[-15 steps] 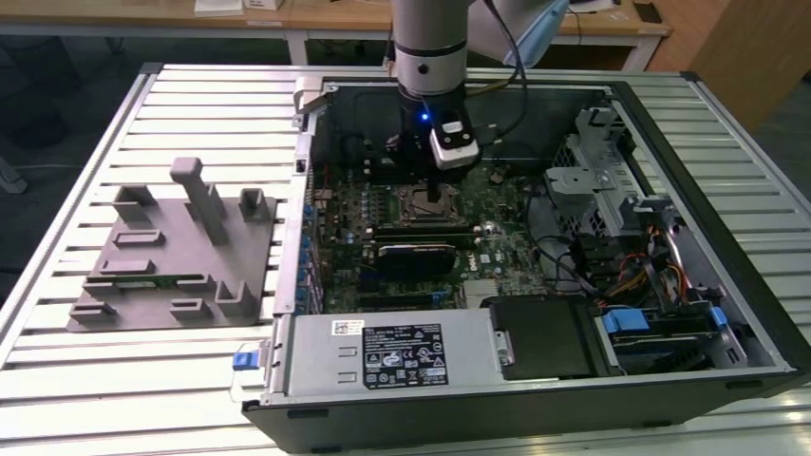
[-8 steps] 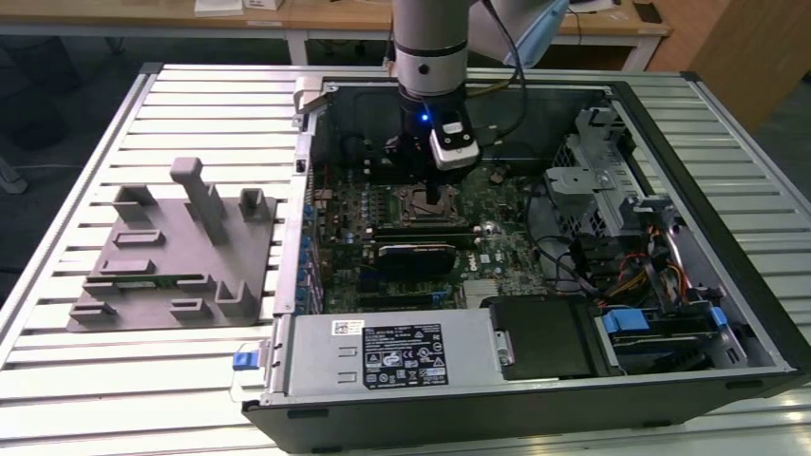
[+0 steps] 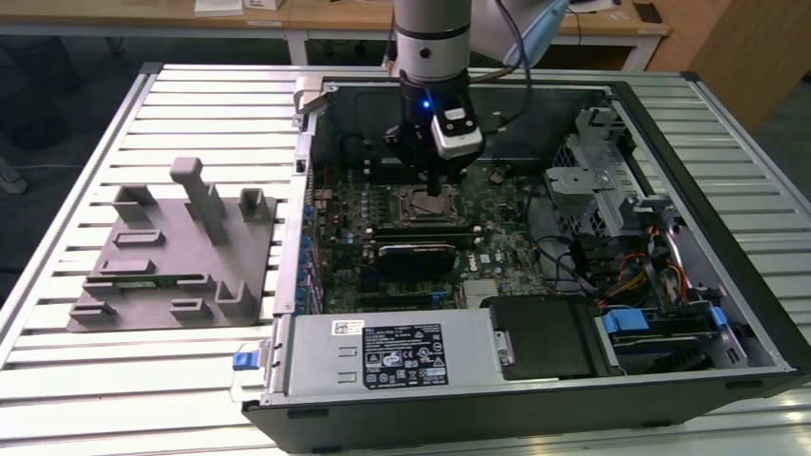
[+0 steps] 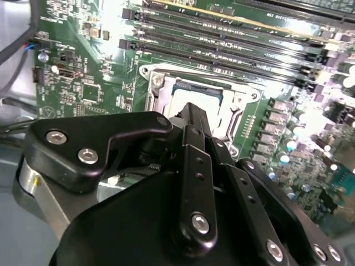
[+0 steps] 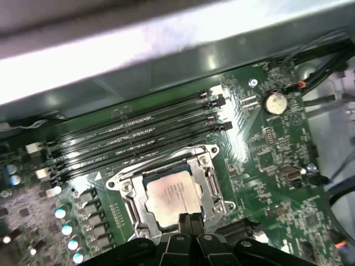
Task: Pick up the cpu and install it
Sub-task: 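Install the first cpu locking lever, then install the second cpu locking lever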
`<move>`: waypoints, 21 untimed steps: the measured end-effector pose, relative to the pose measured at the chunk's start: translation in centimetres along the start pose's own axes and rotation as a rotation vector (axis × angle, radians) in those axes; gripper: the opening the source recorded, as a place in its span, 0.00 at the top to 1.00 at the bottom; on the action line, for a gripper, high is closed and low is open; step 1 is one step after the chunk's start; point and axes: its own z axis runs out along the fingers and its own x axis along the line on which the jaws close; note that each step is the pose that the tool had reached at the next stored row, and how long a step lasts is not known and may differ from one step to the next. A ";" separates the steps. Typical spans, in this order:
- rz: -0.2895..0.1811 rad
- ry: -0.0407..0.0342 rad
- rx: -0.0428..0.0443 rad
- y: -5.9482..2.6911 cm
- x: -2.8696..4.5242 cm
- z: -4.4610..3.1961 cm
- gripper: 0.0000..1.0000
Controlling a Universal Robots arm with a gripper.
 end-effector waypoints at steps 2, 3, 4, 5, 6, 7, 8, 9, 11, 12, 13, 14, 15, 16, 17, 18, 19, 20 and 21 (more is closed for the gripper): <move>0.000 0.0000 0.0001 -0.02 -0.05 -0.38 0.89; 0.000 0.0000 0.0000 -0.03 -0.06 -0.45 0.89; 0.000 -0.0001 -0.0001 -0.03 -0.06 -0.46 0.89; 0.000 -0.0001 -0.0001 -0.03 -0.06 -0.48 0.89; 0.000 0.0000 -0.0001 -0.03 -0.06 -0.49 0.89; 0.000 0.0000 -0.0001 -0.03 -0.06 -0.49 0.89; 0.000 0.0000 -0.0001 -0.03 -0.06 -0.50 0.89; 0.000 0.0000 -0.0001 -0.03 -0.06 -0.50 0.89; 0.000 0.0002 0.0006 -0.05 -0.08 -0.61 0.89; 0.000 0.0001 0.0003 -0.05 -0.09 -0.70 0.89; 0.000 -0.0001 -0.0001 -0.05 -0.10 -0.78 0.89; 0.000 0.0000 0.0000 -0.05 -0.11 -0.86 0.89; 0.000 0.0000 0.0001 -0.06 -0.12 -0.93 0.89; 0.000 0.0000 0.0000 -0.07 -0.13 -1.02 0.89; 0.000 0.0000 0.0000 -0.07 -0.14 -1.12 0.89; 0.000 0.0000 -0.0001 -0.08 -0.16 -1.22 0.89; 0.000 0.0000 0.0000 -0.08 -0.17 -1.30 0.89; 0.000 -0.0001 -0.0001 -0.08 -0.17 -1.33 0.89; 0.000 -0.0001 -0.0003 -0.08 -0.17 -1.32 0.89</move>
